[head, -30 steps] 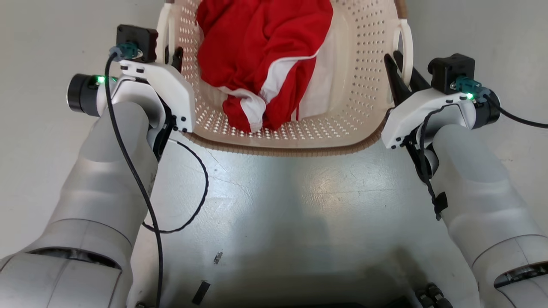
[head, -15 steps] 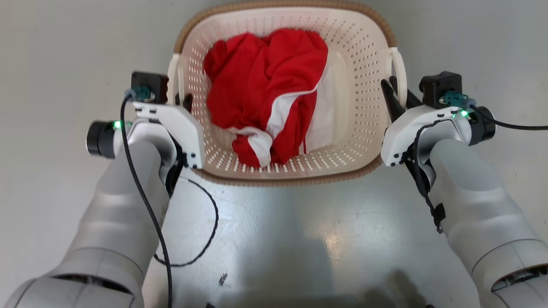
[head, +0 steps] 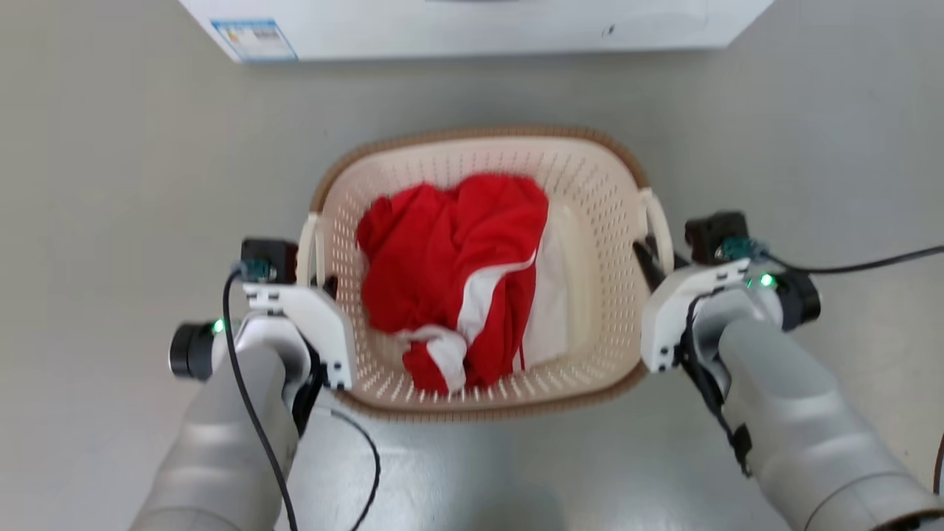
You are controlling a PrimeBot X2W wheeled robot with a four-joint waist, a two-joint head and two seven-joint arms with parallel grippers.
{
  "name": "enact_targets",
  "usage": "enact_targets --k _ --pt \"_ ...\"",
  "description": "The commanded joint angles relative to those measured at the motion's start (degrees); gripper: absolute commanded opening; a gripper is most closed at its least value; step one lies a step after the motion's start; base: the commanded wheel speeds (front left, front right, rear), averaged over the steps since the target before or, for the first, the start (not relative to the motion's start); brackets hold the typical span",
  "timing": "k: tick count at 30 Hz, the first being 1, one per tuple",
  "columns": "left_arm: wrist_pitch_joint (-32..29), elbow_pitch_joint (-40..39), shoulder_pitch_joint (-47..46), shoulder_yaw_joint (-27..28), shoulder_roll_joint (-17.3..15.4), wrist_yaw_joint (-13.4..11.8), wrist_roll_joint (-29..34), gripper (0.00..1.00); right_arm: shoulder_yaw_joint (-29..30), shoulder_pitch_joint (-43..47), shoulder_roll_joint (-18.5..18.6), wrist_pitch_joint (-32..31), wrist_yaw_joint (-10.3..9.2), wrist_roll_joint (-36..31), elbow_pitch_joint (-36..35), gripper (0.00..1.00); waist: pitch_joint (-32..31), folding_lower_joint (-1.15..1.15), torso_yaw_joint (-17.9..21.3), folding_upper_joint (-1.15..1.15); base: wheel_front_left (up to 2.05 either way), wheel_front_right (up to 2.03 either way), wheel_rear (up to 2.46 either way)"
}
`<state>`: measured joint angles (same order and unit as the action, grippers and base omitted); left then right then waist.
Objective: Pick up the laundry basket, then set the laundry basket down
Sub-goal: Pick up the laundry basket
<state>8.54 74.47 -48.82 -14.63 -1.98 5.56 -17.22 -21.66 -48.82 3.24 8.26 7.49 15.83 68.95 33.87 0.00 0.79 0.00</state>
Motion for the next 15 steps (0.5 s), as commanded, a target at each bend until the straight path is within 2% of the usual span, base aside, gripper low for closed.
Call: enact_targets --k 1,15 --pt "0.3 -0.5 2.2 0.9 -2.0 0.4 -0.1 0.00 -1.9 2.9 -0.4 -0.5 0.00 0.5 -1.0 0.00 -4.1 0.00 0.5 0.00 0.00 0.00 0.00" --pt "-2.5 -0.5 14.8 -0.6 -1.8 0.4 -1.3 0.00 -12.2 14.0 -0.4 -6.1 0.00 9.4 -4.2 0.00 -19.4 0.00 2.6 0.00 0.00 0.00 0.00"
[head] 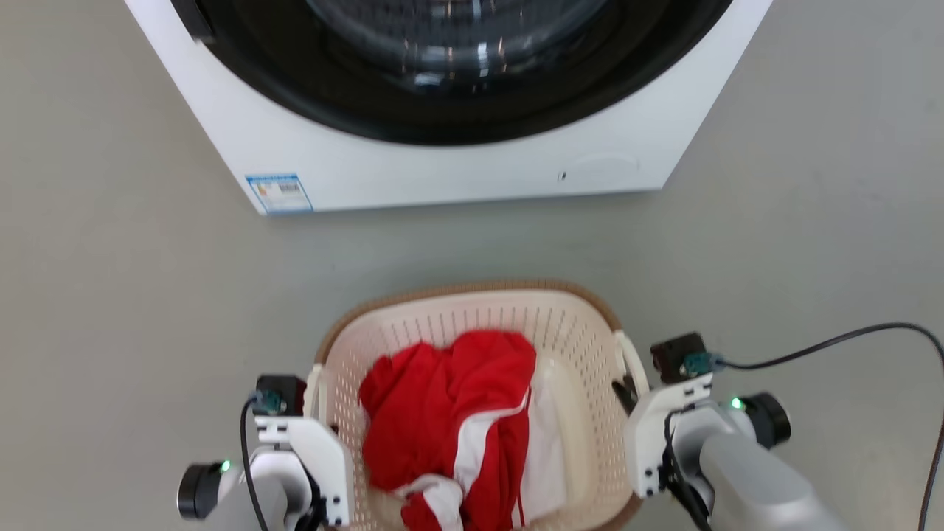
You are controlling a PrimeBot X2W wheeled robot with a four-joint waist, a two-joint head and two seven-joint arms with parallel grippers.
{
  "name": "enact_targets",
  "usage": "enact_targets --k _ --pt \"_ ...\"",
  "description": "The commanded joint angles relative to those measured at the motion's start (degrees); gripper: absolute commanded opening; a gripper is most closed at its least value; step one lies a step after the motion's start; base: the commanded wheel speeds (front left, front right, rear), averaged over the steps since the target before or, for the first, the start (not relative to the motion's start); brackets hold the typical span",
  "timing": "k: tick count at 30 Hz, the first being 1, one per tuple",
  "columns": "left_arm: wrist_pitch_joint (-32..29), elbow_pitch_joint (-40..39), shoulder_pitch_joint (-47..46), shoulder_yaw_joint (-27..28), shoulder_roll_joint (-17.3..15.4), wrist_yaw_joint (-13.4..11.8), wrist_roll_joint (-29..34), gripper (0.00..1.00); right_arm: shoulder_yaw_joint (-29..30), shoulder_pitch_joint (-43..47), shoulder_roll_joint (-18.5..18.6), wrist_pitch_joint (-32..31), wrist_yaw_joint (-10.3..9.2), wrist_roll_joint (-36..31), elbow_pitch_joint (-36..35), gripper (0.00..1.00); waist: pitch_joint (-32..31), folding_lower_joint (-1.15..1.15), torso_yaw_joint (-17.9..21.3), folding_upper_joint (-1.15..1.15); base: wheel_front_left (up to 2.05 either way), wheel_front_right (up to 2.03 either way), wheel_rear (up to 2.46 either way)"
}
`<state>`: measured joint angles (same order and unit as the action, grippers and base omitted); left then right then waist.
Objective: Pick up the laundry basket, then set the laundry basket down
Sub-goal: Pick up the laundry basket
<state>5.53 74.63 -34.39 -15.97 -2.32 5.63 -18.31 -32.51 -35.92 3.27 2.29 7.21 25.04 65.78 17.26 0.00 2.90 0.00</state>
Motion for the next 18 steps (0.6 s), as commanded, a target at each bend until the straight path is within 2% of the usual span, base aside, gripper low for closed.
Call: enact_targets --k 1,13,18 --pt "0.3 -0.7 1.0 0.6 -1.4 0.4 -0.3 0.00 -2.0 1.7 -0.4 -0.7 0.28 0.6 -1.2 0.00 -3.7 0.00 0.5 0.00 0.00 0.00 0.00" --pt "-2.7 -0.7 7.5 -1.4 -0.7 0.4 -1.6 0.00 -8.2 7.0 -0.4 -5.2 0.28 5.3 -1.9 0.00 -13.5 0.00 0.5 0.00 0.00 0.00 0.00" --pt "-3.5 -0.7 8.2 -2.1 -0.6 0.5 -2.2 0.00 -9.0 7.1 -0.4 -5.9 0.28 6.2 -1.2 0.00 -15.5 0.00 0.3 0.00 0.00 0.00 0.00"
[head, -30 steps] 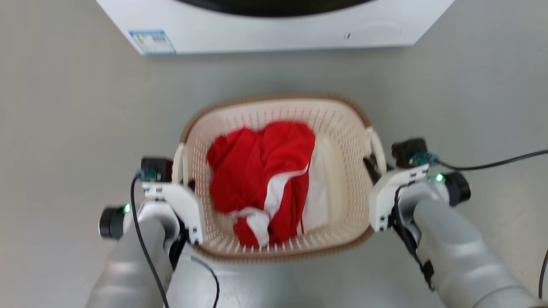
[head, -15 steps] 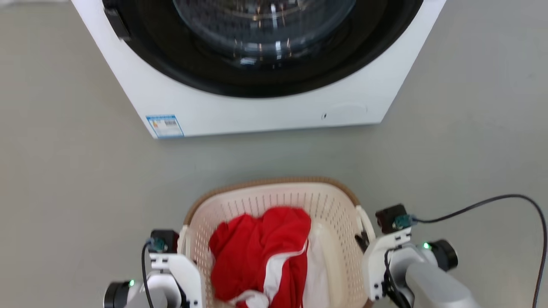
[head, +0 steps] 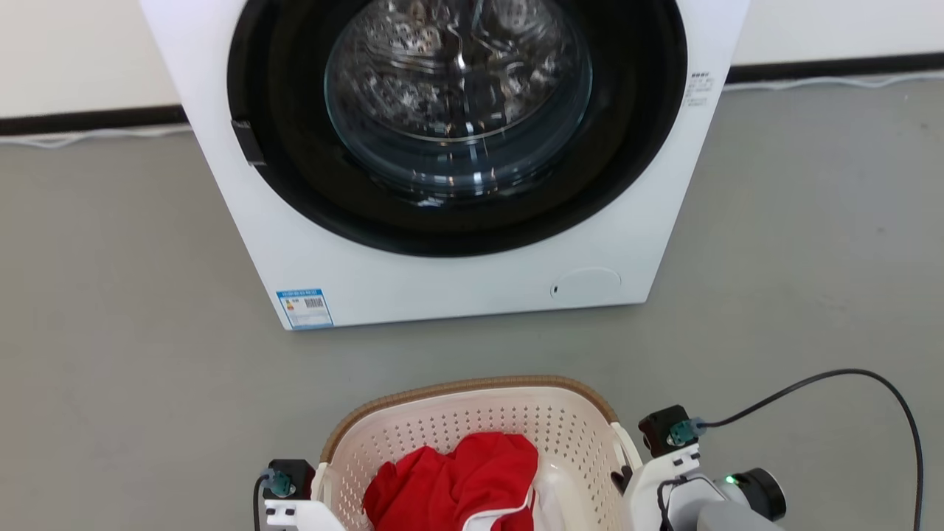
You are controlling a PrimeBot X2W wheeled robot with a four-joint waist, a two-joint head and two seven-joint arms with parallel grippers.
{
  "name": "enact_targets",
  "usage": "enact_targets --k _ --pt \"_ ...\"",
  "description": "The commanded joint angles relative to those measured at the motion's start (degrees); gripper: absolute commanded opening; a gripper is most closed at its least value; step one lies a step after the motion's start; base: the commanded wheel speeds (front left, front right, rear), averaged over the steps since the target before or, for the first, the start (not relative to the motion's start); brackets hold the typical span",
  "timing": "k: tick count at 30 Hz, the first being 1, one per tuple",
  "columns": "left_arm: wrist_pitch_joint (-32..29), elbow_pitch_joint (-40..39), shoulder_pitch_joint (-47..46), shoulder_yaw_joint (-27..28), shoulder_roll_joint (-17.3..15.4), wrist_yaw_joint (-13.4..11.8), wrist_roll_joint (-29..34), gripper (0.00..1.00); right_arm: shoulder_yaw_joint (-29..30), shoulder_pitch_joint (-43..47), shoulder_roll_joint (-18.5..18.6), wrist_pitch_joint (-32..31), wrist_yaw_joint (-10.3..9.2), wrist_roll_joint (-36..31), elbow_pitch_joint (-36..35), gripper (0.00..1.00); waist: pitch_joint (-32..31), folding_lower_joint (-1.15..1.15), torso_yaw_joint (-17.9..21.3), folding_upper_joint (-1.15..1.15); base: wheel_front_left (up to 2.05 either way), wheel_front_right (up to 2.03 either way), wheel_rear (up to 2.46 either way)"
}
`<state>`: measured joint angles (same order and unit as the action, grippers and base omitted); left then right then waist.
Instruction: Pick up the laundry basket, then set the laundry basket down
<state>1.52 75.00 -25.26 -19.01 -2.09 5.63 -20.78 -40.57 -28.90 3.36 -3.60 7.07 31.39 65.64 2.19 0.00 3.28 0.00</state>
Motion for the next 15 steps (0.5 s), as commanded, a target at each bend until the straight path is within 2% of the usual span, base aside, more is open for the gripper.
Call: enact_targets --k 1,15 --pt "0.6 -1.0 -0.7 0.7 -0.8 0.6 0.1 0.00 -1.1 0.1 -0.5 0.1 0.42 0.0 -0.9 0.00 -0.9 0.00 -0.1 0.00 0.00 0.00 0.00" --pt "-0.5 -1.6 0.7 -2.9 -0.8 0.3 -3.2 0.00 -3.8 0.8 -0.5 0.0 0.42 3.3 -0.9 0.00 -2.6 0.00 0.3 0.00 0.00 0.00 0.00"
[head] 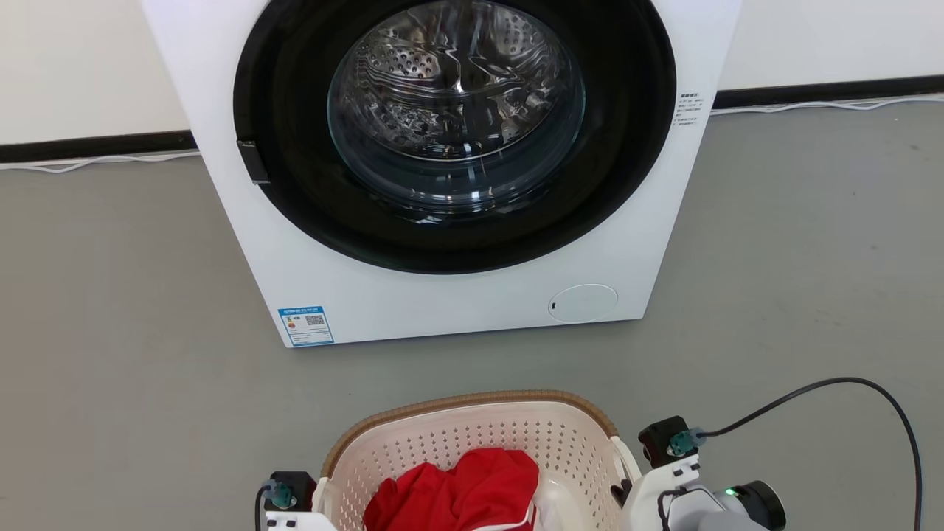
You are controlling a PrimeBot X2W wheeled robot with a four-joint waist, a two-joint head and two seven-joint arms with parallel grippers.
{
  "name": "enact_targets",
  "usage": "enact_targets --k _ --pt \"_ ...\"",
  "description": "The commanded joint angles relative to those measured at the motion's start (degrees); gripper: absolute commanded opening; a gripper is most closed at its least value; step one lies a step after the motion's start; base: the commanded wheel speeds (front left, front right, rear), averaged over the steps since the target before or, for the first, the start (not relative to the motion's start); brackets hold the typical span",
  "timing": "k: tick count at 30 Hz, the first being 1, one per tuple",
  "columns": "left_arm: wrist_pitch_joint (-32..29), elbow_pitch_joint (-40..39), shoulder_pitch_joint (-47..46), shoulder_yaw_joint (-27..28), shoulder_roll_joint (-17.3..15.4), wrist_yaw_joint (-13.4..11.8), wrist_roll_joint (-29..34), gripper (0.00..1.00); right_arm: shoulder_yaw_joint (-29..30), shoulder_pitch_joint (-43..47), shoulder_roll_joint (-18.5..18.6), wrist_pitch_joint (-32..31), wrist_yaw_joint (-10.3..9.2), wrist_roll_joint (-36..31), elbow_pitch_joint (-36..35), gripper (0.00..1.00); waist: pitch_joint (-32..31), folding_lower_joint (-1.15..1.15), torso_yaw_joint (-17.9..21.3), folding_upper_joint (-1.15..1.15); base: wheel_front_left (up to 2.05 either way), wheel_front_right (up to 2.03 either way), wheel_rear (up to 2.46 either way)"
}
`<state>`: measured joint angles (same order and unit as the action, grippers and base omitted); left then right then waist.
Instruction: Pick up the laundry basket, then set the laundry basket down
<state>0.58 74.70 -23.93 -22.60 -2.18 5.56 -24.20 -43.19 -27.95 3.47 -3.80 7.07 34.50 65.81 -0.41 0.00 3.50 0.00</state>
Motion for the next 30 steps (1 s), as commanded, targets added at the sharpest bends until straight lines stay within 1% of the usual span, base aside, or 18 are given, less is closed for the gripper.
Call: enact_targets --k 1,19,30 --pt "0.4 -1.3 -0.6 0.5 -0.7 0.3 0.0 0.00 -1.4 -0.3 -0.6 0.2 0.42 0.3 -1.1 0.00 0.0 -0.01 0.1 0.00 0.00 0.00 0.00" --pt "0.0 -1.4 -0.7 -2.5 -0.7 -0.1 -2.8 0.00 -3.8 -1.2 -0.6 0.8 0.42 2.4 0.3 0.00 0.0 0.00 0.8 0.00 0.00 0.00 0.00" --pt "0.2 -1.2 -1.0 -3.7 -0.7 -0.7 -3.7 0.00 -5.0 -1.8 -0.6 1.7 0.42 3.4 -0.1 0.00 0.7 0.00 1.5 0.00 0.00 0.00 0.00"
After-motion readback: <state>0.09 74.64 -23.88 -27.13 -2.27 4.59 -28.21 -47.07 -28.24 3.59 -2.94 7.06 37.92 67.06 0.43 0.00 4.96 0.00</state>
